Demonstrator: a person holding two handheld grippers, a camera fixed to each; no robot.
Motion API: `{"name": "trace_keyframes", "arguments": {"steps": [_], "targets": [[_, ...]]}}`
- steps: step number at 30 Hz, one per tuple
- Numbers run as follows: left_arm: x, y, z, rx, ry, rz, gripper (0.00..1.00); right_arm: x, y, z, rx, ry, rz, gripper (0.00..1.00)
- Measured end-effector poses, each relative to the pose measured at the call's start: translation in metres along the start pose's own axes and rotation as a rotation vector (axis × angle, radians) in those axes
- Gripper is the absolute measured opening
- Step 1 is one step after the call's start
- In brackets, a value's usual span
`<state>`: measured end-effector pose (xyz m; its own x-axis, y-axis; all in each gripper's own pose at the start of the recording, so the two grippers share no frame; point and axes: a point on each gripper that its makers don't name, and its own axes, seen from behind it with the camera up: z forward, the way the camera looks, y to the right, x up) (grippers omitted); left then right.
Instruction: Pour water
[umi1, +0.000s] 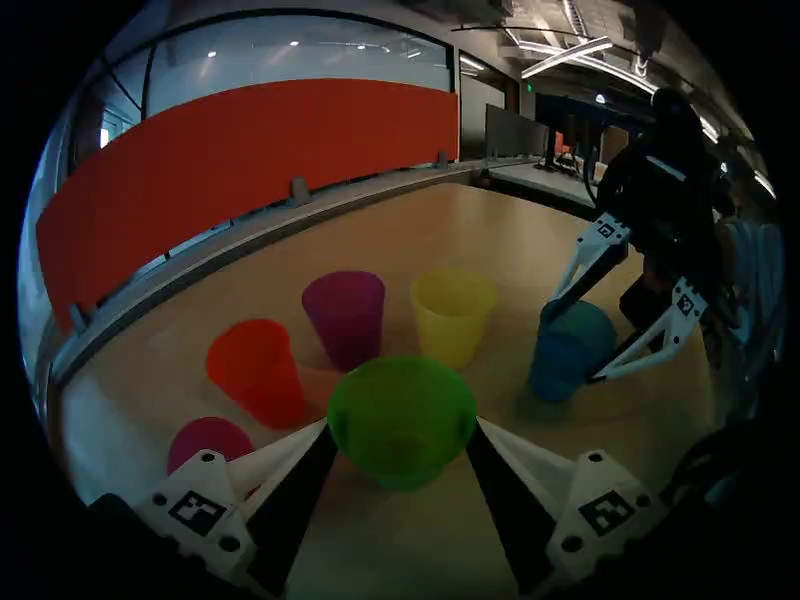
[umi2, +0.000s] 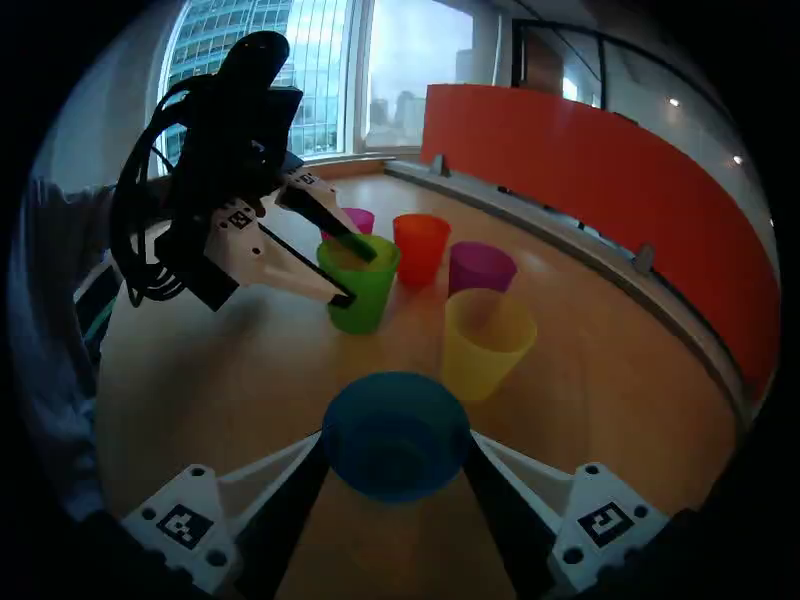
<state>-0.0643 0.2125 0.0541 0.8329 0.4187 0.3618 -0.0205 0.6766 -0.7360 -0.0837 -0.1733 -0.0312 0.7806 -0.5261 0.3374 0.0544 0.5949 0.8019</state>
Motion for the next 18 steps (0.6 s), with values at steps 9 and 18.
{"name": "trace_keyframes", "arguments": {"steps": [9, 18], "targets": [[0.009, 0.006, -0.019, 0.01, 0.034, 0.011, 0.86, 0.015, 0.0, -0.016, -0.026, 0.05, 0.005, 0.91], [0.023, 0.013, -0.044, 0.024, 0.096, 0.009, 0.86, 0.04, 0.004, -0.039, -0.067, 0.133, 0.033, 0.91]]}}
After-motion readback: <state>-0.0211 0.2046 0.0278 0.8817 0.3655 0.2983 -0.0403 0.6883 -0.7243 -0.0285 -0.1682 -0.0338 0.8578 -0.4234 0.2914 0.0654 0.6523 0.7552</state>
